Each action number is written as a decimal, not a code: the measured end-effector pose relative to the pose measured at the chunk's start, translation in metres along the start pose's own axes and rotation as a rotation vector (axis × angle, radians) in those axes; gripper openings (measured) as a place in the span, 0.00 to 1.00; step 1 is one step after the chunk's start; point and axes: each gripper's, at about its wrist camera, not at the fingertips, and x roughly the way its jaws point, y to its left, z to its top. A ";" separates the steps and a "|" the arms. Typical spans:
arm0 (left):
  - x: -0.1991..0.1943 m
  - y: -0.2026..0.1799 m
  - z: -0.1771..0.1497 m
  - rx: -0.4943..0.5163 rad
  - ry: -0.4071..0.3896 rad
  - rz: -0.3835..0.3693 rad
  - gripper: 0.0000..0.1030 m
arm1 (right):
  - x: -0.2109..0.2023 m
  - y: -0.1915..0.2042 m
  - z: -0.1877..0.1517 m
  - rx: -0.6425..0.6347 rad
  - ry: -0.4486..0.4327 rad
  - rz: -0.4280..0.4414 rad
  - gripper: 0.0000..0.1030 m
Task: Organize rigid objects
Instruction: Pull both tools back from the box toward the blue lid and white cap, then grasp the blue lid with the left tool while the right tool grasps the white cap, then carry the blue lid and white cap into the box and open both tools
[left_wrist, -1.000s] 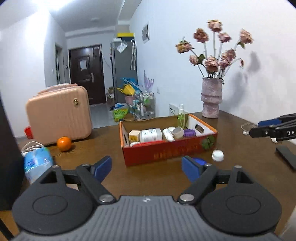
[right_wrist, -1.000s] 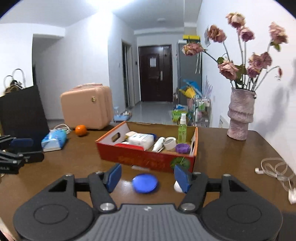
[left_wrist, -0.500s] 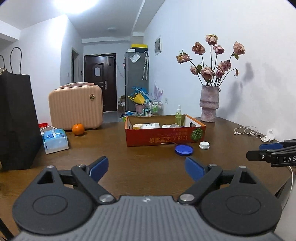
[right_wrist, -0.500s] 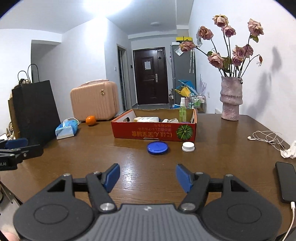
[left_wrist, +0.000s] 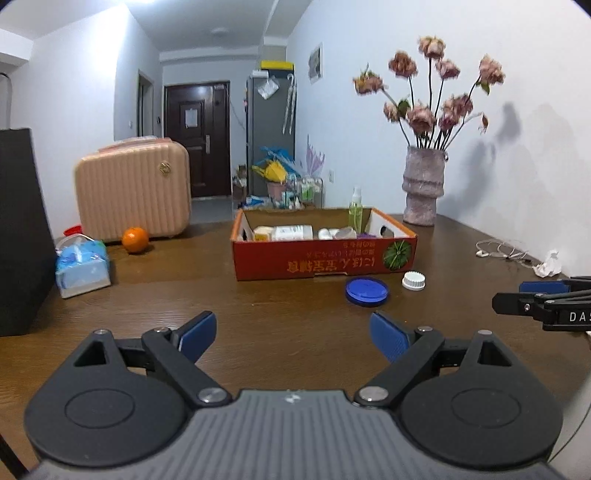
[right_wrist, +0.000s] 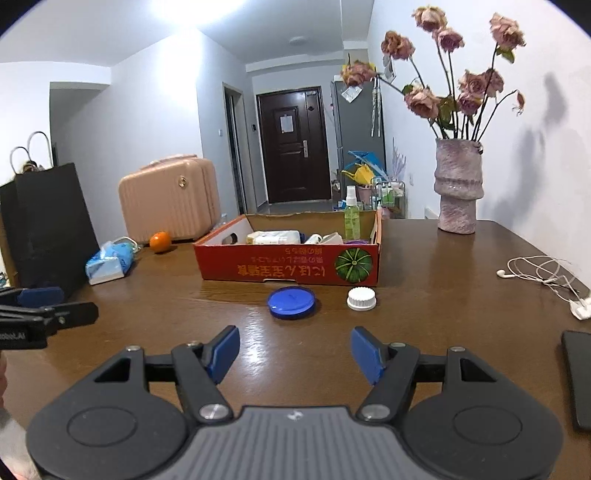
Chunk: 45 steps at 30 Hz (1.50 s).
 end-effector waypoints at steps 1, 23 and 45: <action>0.010 -0.002 0.002 -0.001 0.013 -0.002 0.89 | 0.012 -0.005 0.004 -0.004 0.012 -0.007 0.64; 0.293 -0.090 0.029 0.133 0.315 -0.239 0.65 | 0.231 -0.085 0.042 0.018 0.245 -0.028 0.37; 0.089 -0.009 0.014 -0.052 0.137 -0.127 0.65 | 0.077 0.035 0.008 -0.026 0.141 0.150 0.37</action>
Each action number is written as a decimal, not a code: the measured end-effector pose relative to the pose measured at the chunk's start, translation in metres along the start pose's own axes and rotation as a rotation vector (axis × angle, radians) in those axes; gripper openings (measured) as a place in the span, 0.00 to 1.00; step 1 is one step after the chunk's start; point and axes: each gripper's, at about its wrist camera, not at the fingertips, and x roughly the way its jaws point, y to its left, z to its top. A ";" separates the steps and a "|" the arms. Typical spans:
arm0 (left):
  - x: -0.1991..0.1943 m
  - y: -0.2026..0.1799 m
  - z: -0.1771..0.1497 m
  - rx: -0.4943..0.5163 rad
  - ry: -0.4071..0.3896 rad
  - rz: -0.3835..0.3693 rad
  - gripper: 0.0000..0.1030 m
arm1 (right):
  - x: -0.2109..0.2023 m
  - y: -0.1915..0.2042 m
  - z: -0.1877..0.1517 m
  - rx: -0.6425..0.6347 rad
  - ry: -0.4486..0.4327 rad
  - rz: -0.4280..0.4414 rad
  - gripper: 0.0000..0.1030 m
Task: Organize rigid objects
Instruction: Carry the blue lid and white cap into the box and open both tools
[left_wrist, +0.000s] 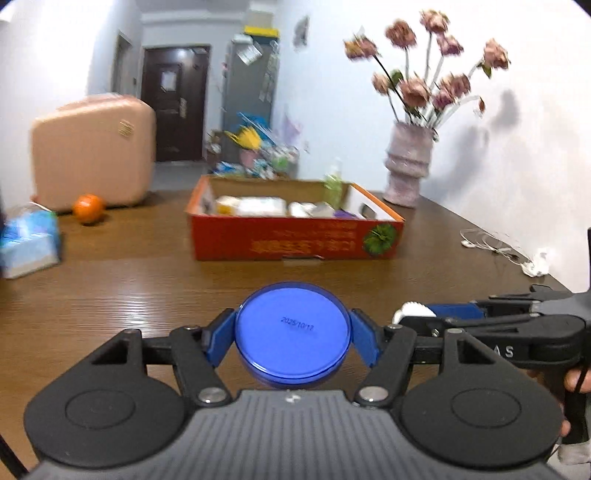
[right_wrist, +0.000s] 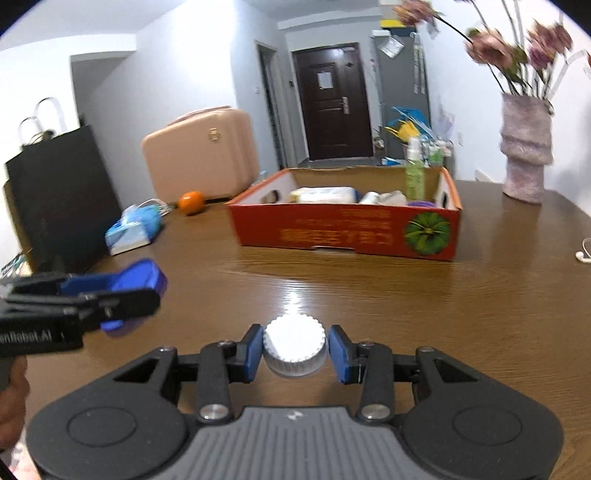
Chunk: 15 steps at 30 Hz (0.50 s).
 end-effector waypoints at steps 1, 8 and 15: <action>-0.011 0.004 -0.002 0.001 -0.015 0.018 0.65 | -0.006 0.009 -0.001 -0.015 -0.010 0.001 0.37; -0.073 0.022 -0.016 -0.026 -0.103 0.039 0.65 | -0.042 0.044 -0.004 -0.057 -0.056 -0.008 0.37; -0.082 0.028 -0.018 -0.059 -0.125 -0.009 0.65 | -0.046 0.030 0.008 -0.050 -0.074 -0.048 0.37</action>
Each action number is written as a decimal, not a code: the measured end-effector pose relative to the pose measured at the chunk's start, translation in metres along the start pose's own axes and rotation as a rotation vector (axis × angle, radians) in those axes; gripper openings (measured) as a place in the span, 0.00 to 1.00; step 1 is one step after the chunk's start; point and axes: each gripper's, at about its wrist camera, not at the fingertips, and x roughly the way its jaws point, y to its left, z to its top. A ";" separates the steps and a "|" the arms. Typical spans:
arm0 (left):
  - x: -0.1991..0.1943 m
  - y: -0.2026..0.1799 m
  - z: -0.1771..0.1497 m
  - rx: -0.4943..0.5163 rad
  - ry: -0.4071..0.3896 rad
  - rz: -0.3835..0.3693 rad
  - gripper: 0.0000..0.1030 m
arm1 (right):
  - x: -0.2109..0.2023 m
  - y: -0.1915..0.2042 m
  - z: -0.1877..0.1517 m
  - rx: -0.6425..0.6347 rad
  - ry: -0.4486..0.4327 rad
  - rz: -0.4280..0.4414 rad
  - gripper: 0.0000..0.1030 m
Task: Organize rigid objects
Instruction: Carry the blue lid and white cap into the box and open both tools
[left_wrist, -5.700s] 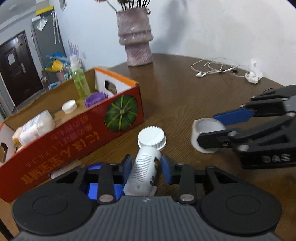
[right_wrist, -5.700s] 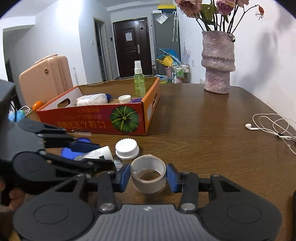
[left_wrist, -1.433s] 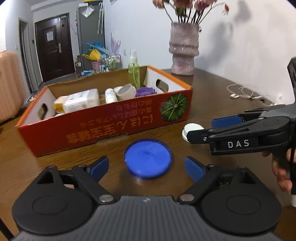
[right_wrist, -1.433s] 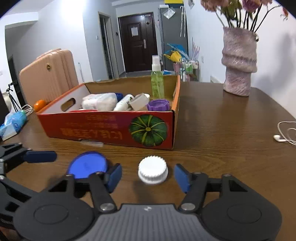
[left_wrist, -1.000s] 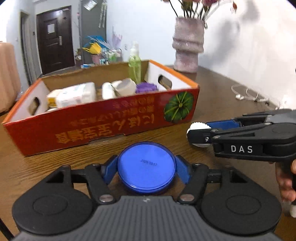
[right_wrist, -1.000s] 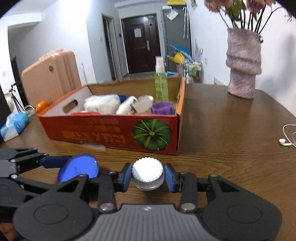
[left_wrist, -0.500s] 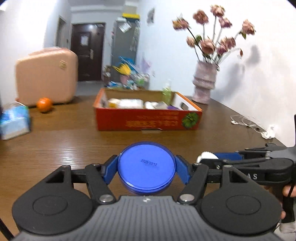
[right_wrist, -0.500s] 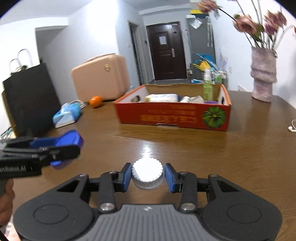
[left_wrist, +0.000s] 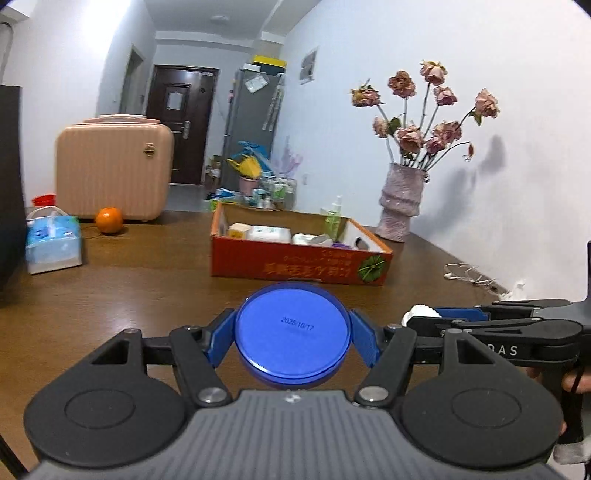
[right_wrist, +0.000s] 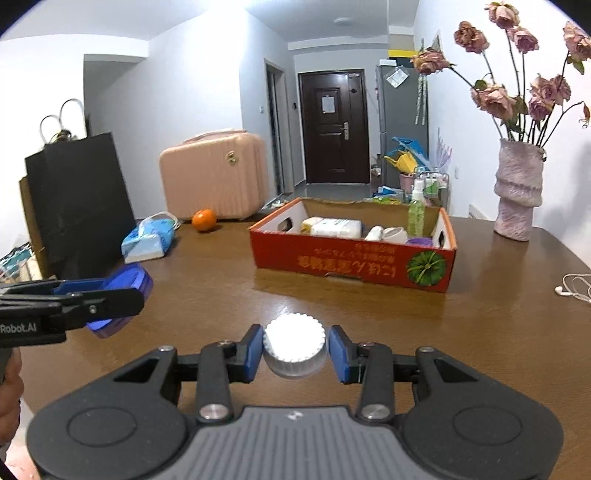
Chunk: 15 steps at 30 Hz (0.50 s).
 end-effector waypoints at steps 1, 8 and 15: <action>0.004 0.000 0.003 -0.004 0.002 -0.014 0.65 | 0.004 -0.006 0.006 0.000 -0.004 -0.005 0.37; 0.071 -0.011 0.063 0.043 0.013 -0.132 0.65 | 0.053 -0.066 0.083 0.003 -0.041 -0.049 0.37; 0.226 -0.030 0.141 0.038 0.158 -0.238 0.65 | 0.165 -0.127 0.144 -0.026 0.099 -0.092 0.37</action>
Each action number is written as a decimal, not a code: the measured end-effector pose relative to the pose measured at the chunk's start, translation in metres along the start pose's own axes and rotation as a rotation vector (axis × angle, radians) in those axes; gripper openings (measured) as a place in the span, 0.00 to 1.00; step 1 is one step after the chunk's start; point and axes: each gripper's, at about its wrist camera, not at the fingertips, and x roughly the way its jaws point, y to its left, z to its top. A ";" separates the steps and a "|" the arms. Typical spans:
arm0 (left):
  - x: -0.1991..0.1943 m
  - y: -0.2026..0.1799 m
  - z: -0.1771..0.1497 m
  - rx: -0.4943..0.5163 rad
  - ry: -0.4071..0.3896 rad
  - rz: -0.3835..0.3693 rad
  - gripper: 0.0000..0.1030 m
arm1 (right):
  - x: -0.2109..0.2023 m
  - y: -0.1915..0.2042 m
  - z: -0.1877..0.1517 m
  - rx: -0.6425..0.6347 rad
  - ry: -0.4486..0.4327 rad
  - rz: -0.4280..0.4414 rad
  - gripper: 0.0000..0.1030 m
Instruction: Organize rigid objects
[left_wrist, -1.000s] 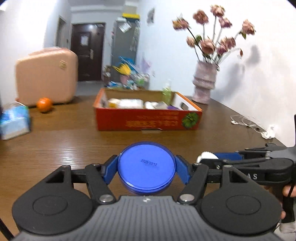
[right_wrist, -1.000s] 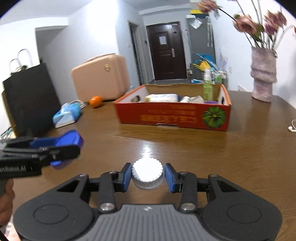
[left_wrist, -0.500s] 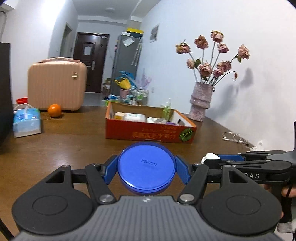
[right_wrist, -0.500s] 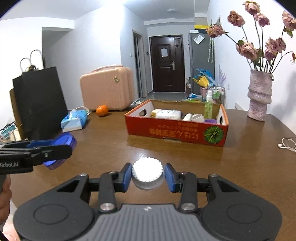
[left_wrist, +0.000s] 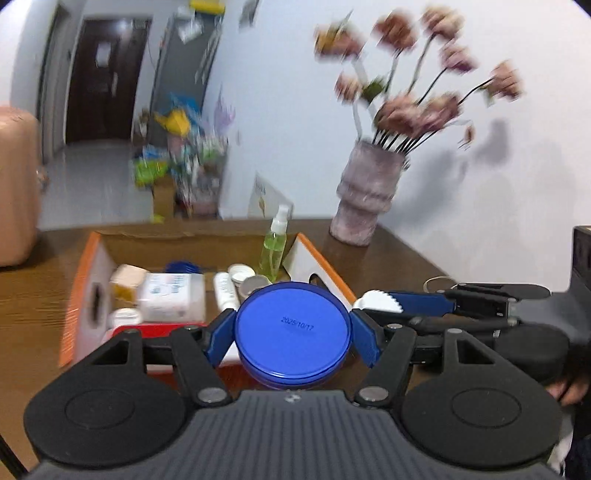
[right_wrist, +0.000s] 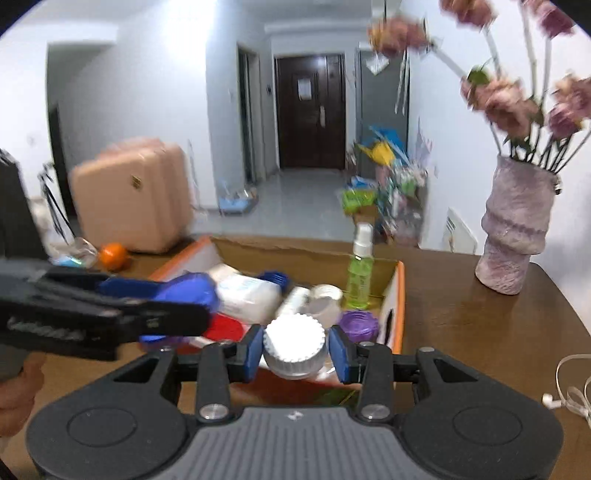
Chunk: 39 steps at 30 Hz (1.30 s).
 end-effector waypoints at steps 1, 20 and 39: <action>0.025 0.004 0.010 -0.007 0.033 -0.005 0.65 | 0.020 -0.002 0.003 -0.040 0.041 -0.013 0.37; 0.209 0.045 0.031 -0.069 0.317 0.036 0.71 | 0.087 -0.038 0.007 -0.088 0.127 -0.060 0.43; -0.129 0.044 -0.058 0.050 -0.150 0.382 0.83 | -0.109 0.049 -0.069 0.086 -0.124 0.009 0.52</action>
